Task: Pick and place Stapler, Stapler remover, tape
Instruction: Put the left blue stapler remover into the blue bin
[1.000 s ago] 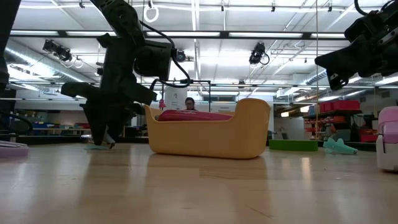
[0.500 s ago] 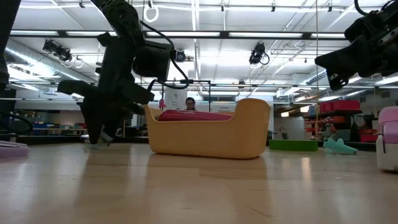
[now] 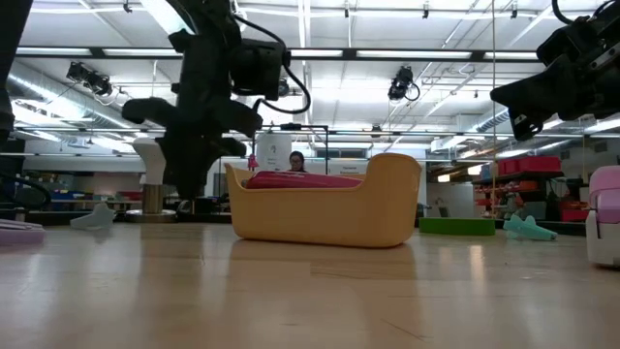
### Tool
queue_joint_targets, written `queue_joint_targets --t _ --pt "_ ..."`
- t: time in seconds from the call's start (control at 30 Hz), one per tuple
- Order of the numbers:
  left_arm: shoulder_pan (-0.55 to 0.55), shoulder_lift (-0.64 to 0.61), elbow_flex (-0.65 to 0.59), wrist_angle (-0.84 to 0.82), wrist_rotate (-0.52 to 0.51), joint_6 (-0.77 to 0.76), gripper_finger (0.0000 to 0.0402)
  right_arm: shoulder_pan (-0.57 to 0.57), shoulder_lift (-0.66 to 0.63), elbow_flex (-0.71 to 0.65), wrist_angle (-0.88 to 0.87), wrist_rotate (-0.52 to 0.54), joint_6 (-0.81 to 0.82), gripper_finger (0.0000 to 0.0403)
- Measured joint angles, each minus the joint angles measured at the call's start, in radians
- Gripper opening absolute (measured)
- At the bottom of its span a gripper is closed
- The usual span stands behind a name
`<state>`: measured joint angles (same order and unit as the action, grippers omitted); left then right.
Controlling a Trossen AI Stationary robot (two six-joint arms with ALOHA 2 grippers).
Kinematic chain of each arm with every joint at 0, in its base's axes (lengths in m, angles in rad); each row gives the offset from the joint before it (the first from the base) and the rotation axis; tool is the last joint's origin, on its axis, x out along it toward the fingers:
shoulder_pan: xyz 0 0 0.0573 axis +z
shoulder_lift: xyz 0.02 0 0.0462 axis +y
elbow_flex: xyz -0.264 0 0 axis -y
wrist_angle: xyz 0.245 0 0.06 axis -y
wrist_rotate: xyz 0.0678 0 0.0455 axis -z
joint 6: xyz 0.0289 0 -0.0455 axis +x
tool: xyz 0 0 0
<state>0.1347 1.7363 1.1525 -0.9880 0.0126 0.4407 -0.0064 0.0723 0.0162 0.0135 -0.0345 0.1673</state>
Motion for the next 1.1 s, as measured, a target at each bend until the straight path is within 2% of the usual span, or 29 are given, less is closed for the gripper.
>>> queue_joint_targets --t 0.27,0.43,0.6,0.8,0.97,1.1 --pt "0.026 -0.003 0.053 -0.052 -0.05 -0.044 0.003 0.0 0.0 0.0 0.0 0.0 0.0 0.0007" --pt "0.067 -0.011 0.053 -0.064 -0.029 -0.183 0.0049 0.0 0.0 0.0 0.0 0.0 0.0 0.0007" --pt "0.103 -0.014 0.053 -0.069 0.01 -0.343 0.0109 0.0 0.0 0.0 0.0 0.0 0.0 0.0007" --pt "0.121 -0.014 0.053 -0.104 0.008 -0.515 0.021 0.0 0.0 0.0 0.0 0.0 0.0 0.0007" --pt "0.121 -0.014 0.053 -0.148 0.007 -0.574 0.0285 0.0 0.0 0.0 0.0 0.0 0.0 0.0007" --pt "0.121 -0.014 0.053 -0.218 -0.038 -0.613 0.0318 0.0 0.0 0.0 0.0 0.0 0.0 0.0007"
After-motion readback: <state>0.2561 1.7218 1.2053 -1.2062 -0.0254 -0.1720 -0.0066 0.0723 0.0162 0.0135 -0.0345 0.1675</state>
